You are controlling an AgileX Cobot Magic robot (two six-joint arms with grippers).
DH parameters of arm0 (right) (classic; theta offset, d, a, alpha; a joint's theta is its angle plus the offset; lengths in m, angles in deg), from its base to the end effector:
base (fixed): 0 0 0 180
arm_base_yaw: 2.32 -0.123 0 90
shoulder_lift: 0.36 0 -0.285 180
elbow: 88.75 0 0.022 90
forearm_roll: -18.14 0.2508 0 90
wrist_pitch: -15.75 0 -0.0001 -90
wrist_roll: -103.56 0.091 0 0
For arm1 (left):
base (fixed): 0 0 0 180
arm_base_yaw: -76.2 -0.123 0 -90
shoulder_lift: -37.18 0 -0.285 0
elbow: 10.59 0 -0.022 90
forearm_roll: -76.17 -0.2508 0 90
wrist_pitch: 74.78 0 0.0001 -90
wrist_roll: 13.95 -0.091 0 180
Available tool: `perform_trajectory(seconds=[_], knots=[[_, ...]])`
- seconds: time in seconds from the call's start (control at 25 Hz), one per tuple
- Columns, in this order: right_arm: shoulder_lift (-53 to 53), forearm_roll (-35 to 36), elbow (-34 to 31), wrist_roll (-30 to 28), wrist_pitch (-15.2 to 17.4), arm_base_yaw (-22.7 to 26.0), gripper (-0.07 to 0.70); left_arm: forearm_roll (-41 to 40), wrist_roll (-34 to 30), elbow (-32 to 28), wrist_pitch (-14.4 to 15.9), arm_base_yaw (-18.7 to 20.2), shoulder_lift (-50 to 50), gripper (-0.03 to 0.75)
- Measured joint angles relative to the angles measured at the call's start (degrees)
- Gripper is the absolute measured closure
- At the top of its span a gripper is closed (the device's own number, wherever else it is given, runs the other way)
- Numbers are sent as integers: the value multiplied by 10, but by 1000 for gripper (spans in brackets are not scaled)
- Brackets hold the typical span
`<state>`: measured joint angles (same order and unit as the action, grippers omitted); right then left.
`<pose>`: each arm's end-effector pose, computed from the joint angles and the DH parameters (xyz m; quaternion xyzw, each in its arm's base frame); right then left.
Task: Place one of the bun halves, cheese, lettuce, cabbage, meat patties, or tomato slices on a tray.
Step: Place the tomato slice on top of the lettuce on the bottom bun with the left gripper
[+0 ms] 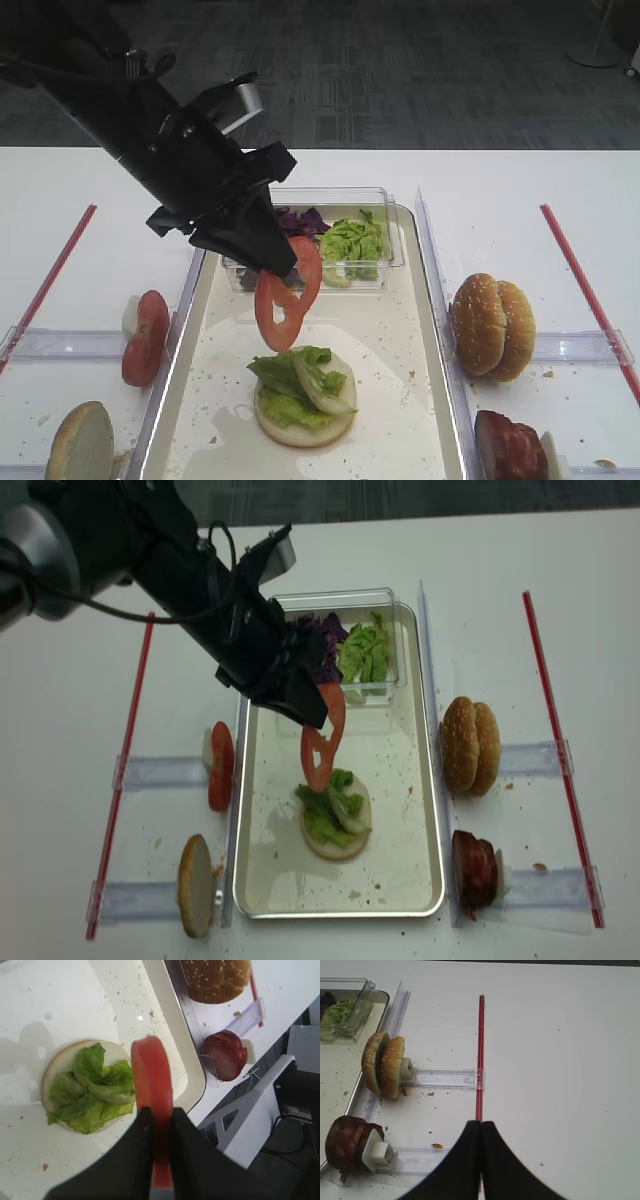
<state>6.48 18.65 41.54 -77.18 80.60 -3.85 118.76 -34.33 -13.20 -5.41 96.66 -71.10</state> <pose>-0.0082 0.0005 0.2660 -0.0176 0.8719 0.0078 0.4893 0.2975 -0.1725 0.2547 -0.2044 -0.9181 0.3396 0.0024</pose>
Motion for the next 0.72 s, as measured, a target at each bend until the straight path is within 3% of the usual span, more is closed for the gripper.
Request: perform_trajectory(seconds=[0.72], knots=[[0,0,0,0,0,0,595,49,-13,-9,-2,0,-4,668]])
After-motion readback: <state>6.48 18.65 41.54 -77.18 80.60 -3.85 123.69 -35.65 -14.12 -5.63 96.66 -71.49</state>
